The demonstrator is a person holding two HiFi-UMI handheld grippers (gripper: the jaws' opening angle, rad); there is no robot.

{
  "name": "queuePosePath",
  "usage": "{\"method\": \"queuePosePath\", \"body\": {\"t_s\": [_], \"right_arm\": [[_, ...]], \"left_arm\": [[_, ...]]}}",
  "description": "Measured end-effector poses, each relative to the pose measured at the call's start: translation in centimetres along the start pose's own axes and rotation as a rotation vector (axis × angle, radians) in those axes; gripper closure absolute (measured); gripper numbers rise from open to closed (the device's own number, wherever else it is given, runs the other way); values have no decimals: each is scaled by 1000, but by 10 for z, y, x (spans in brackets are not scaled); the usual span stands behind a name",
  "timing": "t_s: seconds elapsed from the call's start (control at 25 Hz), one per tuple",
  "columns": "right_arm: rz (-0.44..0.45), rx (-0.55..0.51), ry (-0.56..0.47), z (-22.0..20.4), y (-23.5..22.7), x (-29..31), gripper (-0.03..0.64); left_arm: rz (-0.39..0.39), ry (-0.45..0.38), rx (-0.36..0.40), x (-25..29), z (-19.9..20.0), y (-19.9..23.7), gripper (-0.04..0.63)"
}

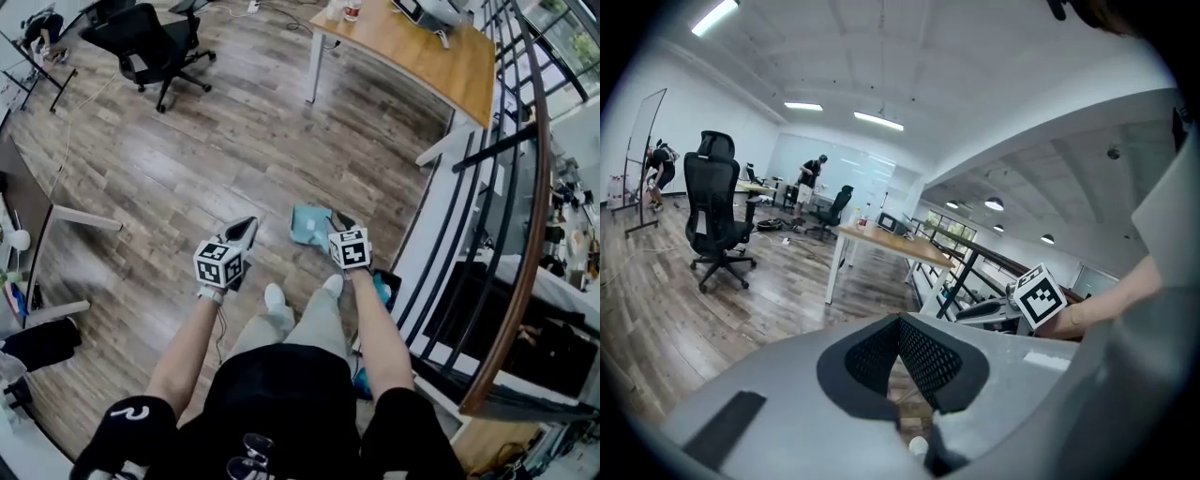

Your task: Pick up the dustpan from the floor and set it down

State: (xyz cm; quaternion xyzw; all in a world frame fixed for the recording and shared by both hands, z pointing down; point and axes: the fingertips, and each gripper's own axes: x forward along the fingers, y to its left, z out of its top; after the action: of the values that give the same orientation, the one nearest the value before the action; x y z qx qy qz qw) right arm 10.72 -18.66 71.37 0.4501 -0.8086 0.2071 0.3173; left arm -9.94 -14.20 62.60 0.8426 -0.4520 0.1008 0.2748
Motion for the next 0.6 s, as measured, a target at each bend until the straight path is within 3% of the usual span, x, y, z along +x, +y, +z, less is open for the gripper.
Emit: {"method": "queuePosePath", "body": {"t_s": [0.36,0.6], "right_arm": [[-58,-6,-238,97,13,-93,613],[-66,-28,-398,146,27,-166,620]], "left_arm": [[-54,-92,50,-31,54,-43,598],[-106,-151,120,-62,107,-72,598]]}}
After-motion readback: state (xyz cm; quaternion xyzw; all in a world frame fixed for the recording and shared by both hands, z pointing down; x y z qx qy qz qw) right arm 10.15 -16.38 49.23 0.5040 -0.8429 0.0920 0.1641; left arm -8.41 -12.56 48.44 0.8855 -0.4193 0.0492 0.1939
